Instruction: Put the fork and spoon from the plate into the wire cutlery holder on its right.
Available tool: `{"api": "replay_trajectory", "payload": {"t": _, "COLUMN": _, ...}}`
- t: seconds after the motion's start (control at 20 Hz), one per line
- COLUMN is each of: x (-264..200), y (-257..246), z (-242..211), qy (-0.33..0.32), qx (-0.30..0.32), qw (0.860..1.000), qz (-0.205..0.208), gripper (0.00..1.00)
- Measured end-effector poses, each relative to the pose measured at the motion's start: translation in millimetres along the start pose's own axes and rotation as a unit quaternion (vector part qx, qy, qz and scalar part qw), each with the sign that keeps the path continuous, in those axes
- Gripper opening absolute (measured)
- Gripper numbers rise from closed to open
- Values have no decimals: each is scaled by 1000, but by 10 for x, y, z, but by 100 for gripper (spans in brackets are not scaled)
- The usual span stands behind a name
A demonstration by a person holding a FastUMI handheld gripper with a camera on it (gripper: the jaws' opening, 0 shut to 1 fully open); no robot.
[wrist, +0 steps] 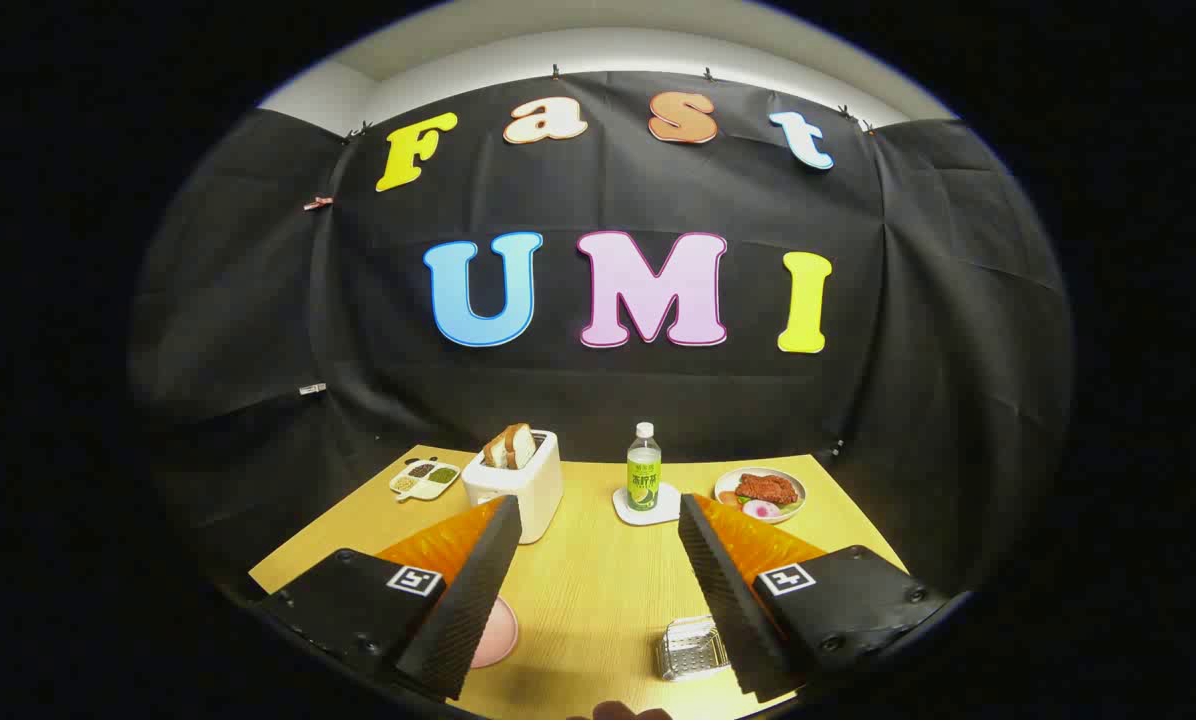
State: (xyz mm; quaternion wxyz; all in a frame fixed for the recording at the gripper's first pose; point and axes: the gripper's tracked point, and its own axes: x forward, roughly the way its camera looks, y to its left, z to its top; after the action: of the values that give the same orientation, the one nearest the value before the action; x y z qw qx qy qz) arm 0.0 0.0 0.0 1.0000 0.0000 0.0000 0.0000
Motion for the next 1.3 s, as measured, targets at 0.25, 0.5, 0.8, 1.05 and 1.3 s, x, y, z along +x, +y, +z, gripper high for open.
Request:
{"api": "replay_trajectory", "payload": {"t": 0.25, "x": 5, "y": -70, "z": 12, "qy": -4, "qx": 1, "qw": 1000, "qz": -9, "gripper": 98}}
{"api": "replay_trajectory", "payload": {"t": 0.5, "x": 29, "y": -126, "z": 35, "qy": -4, "qx": 7, "qw": 1000, "qz": -19, "gripper": 98}}
{"api": "replay_trajectory", "payload": {"t": 0.8, "x": 69, "y": -61, "z": -23, "qy": 8, "qx": 1, "qw": 1000, "qz": -12, "gripper": 98}}
{"api": "replay_trajectory", "payload": {"t": 1.05, "x": 151, "y": 42, "z": -78, "qy": 15, "qx": -6, "qw": 1000, "qz": -7, "gripper": 98}}
{"api": "replay_trajectory", "payload": {"t": 1.3, "x": 248, "y": 242, "z": -260, "qy": 40, "qx": -17, "qw": 999, "qz": 5, "gripper": 98}}
